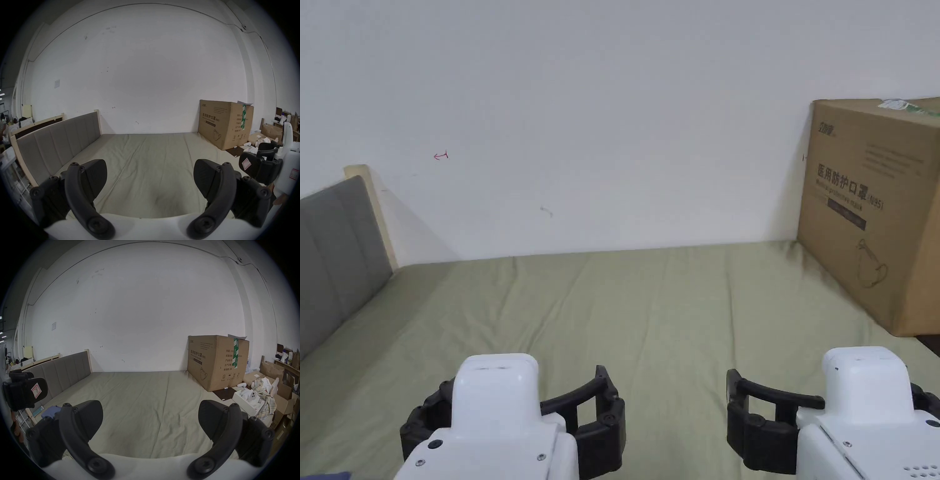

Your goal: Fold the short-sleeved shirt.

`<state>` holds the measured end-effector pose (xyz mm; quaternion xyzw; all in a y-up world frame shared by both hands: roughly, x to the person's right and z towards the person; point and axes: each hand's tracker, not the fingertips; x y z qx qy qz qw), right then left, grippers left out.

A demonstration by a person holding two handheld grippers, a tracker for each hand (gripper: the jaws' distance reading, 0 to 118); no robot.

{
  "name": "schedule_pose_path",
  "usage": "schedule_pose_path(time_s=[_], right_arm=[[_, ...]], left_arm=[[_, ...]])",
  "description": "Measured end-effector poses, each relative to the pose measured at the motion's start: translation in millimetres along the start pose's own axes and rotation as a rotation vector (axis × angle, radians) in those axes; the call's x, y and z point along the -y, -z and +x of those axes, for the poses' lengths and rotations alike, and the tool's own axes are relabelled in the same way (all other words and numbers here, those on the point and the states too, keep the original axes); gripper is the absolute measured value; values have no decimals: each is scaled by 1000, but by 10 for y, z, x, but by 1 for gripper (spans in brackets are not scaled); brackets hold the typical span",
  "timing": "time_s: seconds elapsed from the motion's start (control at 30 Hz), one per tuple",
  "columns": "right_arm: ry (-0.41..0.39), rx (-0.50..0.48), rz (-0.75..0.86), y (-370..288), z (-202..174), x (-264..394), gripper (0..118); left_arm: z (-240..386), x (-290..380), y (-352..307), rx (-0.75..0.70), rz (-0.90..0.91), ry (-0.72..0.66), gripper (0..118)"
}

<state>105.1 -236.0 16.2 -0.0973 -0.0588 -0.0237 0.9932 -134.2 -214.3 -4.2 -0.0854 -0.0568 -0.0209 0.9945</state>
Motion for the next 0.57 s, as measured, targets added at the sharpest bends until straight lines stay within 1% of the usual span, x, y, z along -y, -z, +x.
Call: schedule_pose_path(time_s=[0.07,0.17,0.33,0.57], right_arm=[[-15,4,1,2,-6,8,117],[-28,2,-3,0,-10,23,117],[-14,-6,-17,6,0,43,117],[-23,1,2,-17,-14,30,117]], left_arm=[[-7,5,5,8,0,11,111],[-33,-31,-19,27,-35,-38,111],[-47,-51,-21,23,-50,-50,111],[-11,-16,-23,13,-27,-3,111]])
